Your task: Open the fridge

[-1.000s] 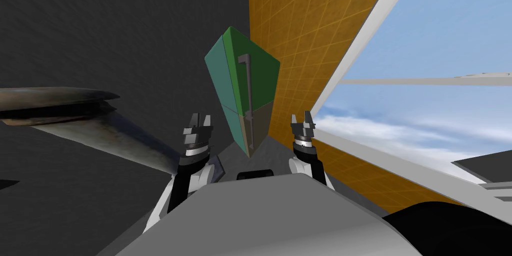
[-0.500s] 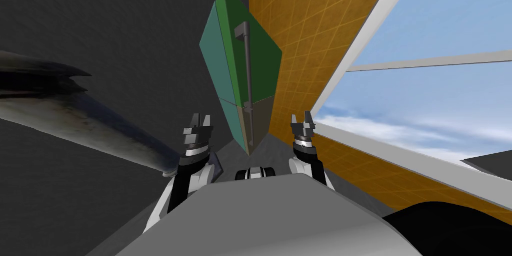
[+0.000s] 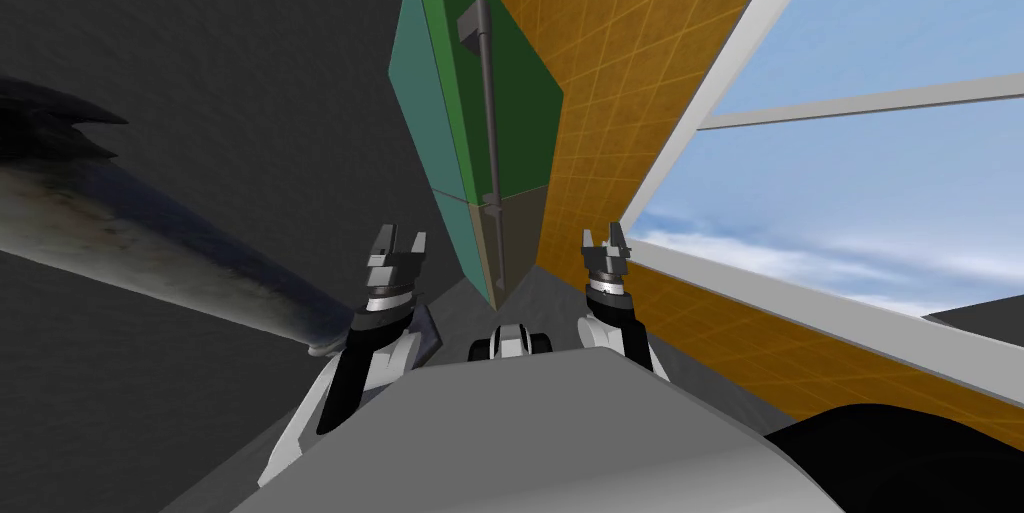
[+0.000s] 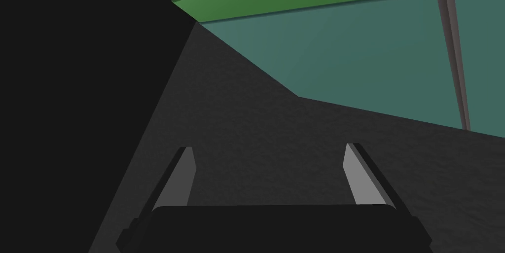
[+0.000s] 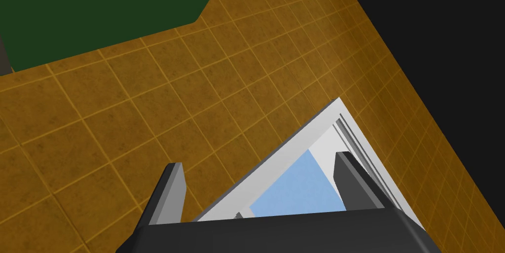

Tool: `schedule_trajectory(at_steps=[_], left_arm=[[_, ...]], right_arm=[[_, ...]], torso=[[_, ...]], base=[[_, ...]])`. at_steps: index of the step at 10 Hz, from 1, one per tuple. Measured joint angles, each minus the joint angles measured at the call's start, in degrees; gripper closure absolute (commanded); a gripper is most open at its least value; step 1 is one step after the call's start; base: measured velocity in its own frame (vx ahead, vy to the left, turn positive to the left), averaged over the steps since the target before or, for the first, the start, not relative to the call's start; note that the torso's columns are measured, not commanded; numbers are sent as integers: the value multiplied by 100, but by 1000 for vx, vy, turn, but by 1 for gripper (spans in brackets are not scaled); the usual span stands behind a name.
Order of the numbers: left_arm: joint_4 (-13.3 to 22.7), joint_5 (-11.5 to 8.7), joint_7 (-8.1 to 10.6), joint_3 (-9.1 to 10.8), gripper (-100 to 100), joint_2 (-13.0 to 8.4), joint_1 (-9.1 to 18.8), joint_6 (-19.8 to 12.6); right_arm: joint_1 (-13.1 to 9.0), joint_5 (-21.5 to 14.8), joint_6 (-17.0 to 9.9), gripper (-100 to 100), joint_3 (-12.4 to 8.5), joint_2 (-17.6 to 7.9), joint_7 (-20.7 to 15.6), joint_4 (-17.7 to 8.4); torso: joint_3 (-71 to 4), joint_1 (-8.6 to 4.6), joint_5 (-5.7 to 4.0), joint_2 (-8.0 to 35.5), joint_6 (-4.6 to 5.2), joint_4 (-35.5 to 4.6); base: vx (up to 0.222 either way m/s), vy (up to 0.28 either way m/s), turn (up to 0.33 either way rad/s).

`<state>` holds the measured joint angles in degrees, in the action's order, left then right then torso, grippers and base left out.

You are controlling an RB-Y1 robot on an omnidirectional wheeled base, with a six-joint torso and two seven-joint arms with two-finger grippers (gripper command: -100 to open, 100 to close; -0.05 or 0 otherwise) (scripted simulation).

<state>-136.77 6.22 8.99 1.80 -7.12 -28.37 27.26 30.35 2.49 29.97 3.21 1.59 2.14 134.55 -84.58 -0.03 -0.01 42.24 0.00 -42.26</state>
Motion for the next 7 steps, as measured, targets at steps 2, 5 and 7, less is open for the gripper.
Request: schedule_trajectory(at_steps=[2, 5, 7], left_arm=[[-53, -59, 80, 119, -100, -256, -1, -252], [-153, -158, 211, 315, -100, -689, -24, -719], [-179, -245, 325, 485, -100, -1020, -59, -1001]], right_arm=[[0, 0, 0, 0, 0, 0, 0, 0], [0, 0, 0, 0, 0, 0, 0, 0], [0, 0, 0, 0, 0, 0, 0, 0]], torso=[[1, 3, 1, 6, 0, -3], [1, -1, 0, 4, 0, -3], [0, 0, 0, 3, 0, -2]], base=[[12, -45, -26], [12, -65, -28], [17, -62, -22]])
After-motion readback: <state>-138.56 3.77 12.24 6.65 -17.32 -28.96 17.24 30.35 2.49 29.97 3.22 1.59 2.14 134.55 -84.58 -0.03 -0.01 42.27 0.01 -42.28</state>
